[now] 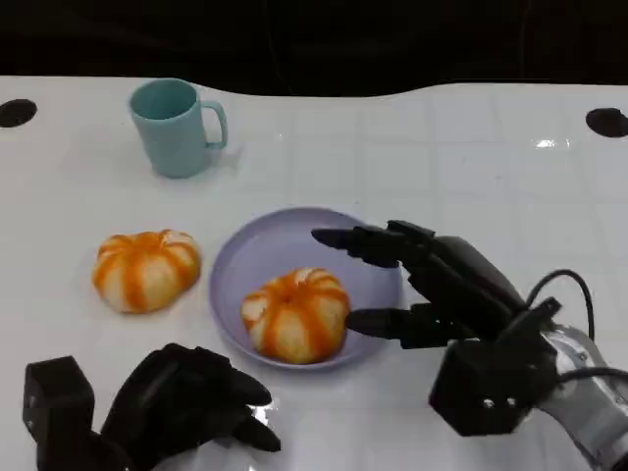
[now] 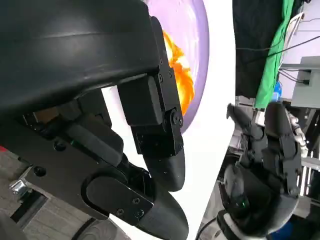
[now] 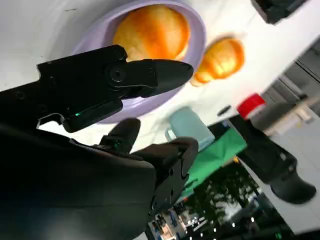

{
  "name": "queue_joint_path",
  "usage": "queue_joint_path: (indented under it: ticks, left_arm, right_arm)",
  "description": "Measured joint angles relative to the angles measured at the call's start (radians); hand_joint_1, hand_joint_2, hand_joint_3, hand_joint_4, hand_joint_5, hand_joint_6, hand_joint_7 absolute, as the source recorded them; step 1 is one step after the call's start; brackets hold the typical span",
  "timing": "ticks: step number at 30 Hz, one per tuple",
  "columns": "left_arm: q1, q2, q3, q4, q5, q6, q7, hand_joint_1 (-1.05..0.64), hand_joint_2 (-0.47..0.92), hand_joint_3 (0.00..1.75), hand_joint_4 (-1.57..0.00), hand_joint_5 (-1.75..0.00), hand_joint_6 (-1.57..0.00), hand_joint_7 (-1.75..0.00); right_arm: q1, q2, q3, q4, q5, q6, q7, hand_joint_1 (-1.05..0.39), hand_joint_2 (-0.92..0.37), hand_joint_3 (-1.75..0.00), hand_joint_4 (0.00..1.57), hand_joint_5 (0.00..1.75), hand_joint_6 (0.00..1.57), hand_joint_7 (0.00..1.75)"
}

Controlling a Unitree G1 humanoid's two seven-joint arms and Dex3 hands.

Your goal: Grasp the bread from the table and place it into the plate.

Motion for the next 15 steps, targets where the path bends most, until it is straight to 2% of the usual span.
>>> queue_joint_path:
  ticks: [2, 6, 12, 15]
  left_arm:
    - [0.001, 0.001, 0.000, 0.000, 0.000, 0.001, 0.000, -1.05, 0.75, 0.00, -1.57, -0.22, -1.57, -0.02]
    - [0.001, 0.000, 0.000, 0.000, 0.000, 0.002, 0.000, -1.05, 0.75, 0.00, -1.57, -0.23, -1.57, -0.03]
    - [0.001, 0.000, -0.001, 0.000, 0.000, 0.002, 0.000, -1.05, 0.75, 0.00, -1.57, -0.24, -1.57, -0.03]
    - [0.001, -0.001, -0.001, 0.000, 0.000, 0.003, 0.000, -1.05, 0.74, 0.00, -1.57, -0.24, -1.57, -0.04]
  right_arm:
    - [0.027, 0.001, -0.015, 0.001, 0.024, -0.035, -0.011, -0.48, -0.92, -0.15, 0.47, 1.46, 0.64, 0.63]
    - [0.072, 0.005, -0.045, 0.001, 0.080, -0.096, -0.011, -0.45, -0.92, -0.17, 0.52, 1.67, 0.55, 1.12]
    - [0.154, 0.004, -0.068, -0.023, 0.170, -0.161, 0.037, -0.46, -0.92, -0.18, 0.58, 1.75, 0.50, 1.44]
    - [0.202, 0.005, -0.079, -0.051, 0.235, -0.157, 0.090, -0.48, -0.92, -0.20, 0.56, 1.75, 0.48, 1.55]
